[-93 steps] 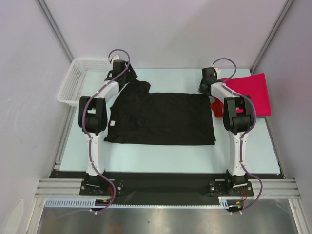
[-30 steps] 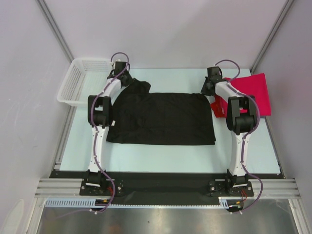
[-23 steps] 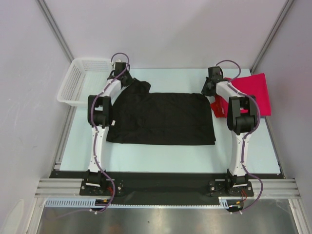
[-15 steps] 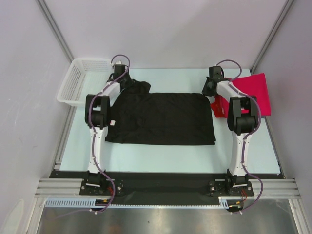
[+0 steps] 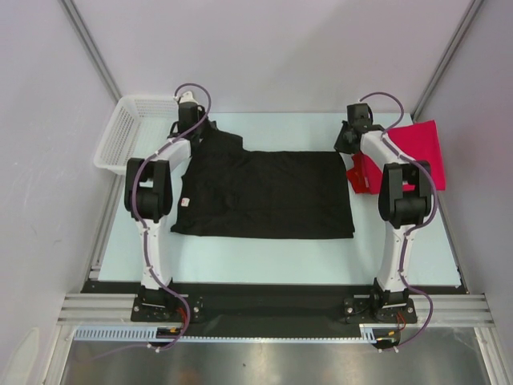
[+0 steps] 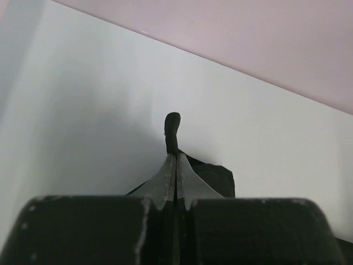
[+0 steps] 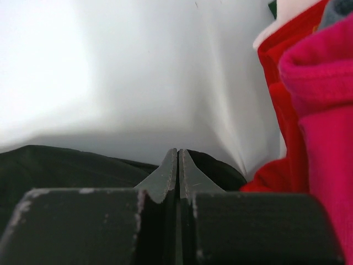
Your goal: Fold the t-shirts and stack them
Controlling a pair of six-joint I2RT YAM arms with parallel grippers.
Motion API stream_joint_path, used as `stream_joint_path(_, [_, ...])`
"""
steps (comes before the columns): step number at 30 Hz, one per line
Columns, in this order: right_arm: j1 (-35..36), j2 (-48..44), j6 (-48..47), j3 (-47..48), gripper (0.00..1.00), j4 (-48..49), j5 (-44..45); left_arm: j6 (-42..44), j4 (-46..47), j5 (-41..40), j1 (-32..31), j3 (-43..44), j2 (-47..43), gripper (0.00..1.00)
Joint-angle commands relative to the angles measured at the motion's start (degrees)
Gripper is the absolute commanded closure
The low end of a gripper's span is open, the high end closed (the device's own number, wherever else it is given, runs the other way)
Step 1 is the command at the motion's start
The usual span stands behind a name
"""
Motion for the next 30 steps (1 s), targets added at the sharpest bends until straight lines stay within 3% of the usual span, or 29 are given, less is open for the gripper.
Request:
stream_joint_path(1, [-0.3,-4.4,0.5,-1.7,1.0,-0.6,0.0,2.9,6.6,-0.4,-0.4,-4.3,-7.4,1.0])
stream_joint_path(14, [-0.3,-10.4,1.1,-9.4,1.0,0.9,0.2,7.7,22.1,-6.8,-2.3,-31.1,-23.9,1.0])
stream_joint_path(30, [-0.4,-18.8,1.5,-19.4,1.0,2.9,1.7,13.9,30.7,-13.4,-5.1,-50.9,-40.2,1.0])
